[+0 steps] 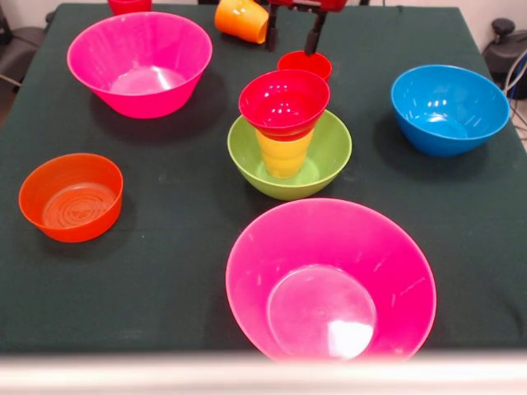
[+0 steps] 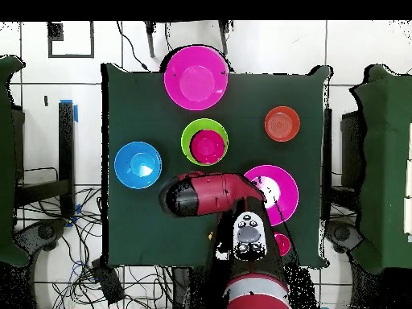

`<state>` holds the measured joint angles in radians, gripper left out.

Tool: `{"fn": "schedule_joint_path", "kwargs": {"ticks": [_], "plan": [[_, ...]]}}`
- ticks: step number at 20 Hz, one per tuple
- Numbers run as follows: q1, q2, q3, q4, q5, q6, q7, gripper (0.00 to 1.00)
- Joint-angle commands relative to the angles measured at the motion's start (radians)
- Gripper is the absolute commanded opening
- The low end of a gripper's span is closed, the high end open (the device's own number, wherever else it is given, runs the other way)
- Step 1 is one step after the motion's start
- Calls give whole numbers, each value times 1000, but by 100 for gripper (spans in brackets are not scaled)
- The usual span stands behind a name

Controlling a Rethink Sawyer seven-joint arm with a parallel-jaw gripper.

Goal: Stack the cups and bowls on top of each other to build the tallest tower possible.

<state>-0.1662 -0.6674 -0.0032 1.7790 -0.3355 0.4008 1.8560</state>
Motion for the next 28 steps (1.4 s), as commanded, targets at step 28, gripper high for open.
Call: {"fn": "schedule_joint_path", "kwargs": {"ticks": [28], "plan": [[64, 136, 78, -6, -49, -84, 59, 100]]}}
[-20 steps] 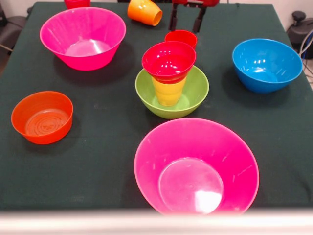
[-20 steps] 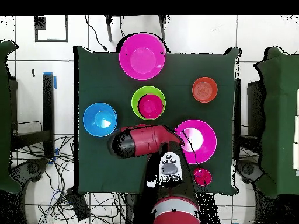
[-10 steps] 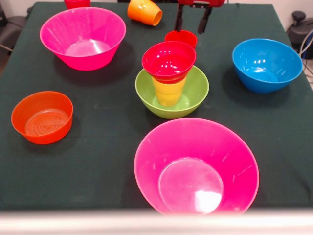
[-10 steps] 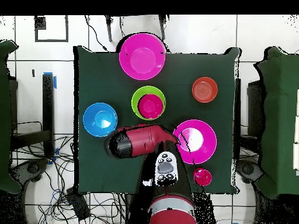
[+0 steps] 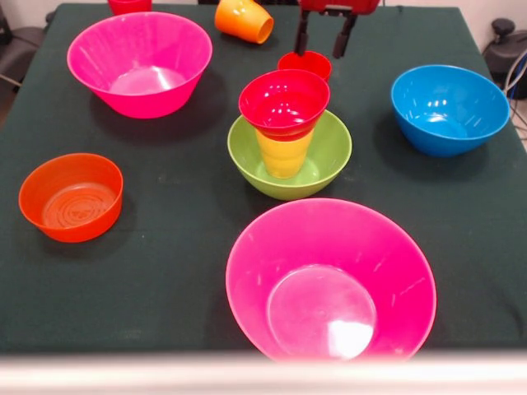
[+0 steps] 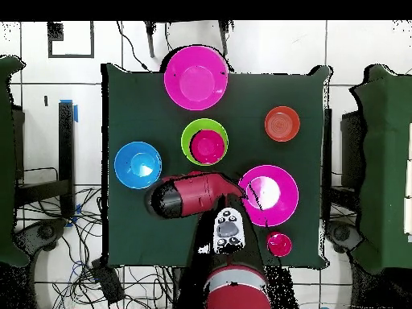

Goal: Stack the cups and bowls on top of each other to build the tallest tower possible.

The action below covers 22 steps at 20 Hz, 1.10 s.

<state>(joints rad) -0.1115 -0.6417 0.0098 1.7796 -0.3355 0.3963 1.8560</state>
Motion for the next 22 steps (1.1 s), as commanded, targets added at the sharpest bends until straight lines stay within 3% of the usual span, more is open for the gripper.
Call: {"fn": "schedule_joint_path", "kwargs": {"ticks": [1, 22], "plan": [[11, 117, 64, -7, -49, -86, 62, 100], [17, 204, 33, -20, -47, -172, 74, 100]]}}
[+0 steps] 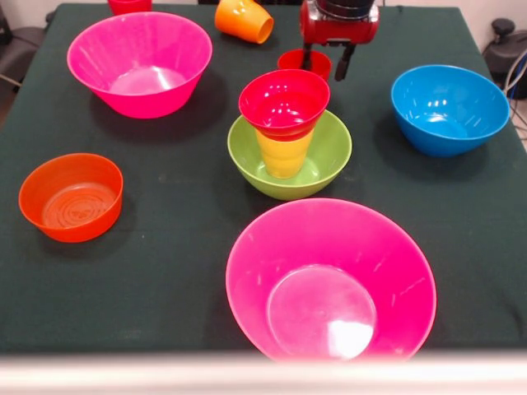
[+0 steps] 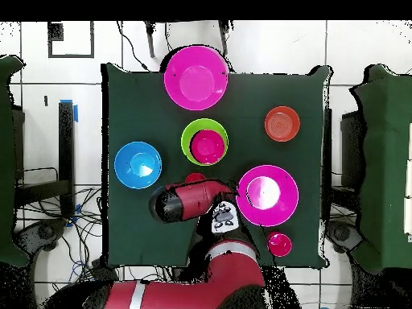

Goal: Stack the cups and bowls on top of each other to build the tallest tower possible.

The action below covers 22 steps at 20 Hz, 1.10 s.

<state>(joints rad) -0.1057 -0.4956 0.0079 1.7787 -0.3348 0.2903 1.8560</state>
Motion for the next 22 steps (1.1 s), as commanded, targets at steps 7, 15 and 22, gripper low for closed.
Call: {"fn": "schedule_joint_path", "kwargs": {"ticks": [7, 15, 22], "plan": [[20, 88, 15, -34, -38, -77, 90, 100], [30, 90, 6, -43, -15, -40, 89, 0], [29, 89, 7, -47, -13, -33, 79, 0]]}}
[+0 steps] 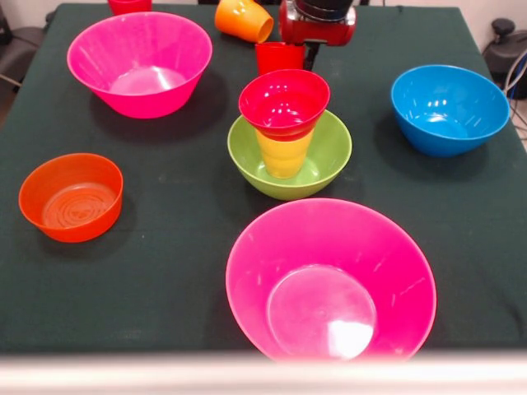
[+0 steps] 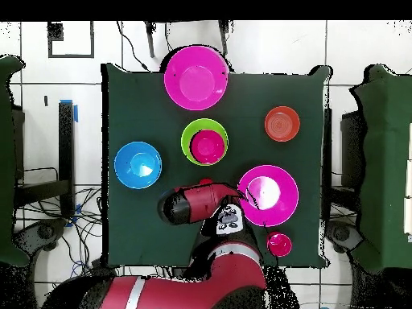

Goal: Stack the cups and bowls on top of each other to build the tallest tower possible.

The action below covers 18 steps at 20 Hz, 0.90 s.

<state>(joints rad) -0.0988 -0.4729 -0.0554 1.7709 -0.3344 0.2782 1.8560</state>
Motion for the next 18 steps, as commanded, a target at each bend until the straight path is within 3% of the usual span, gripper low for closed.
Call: {"fn": "schedule_joint_path", "kwargs": {"ticks": [1, 7, 18], "plan": [[21, 65, 75, -42, -14, -12, 72, 0], [-10, -30, 119, 26, 30, 163, 24, 0], [-14, -58, 127, 15, 56, 300, 15, 0]]}}
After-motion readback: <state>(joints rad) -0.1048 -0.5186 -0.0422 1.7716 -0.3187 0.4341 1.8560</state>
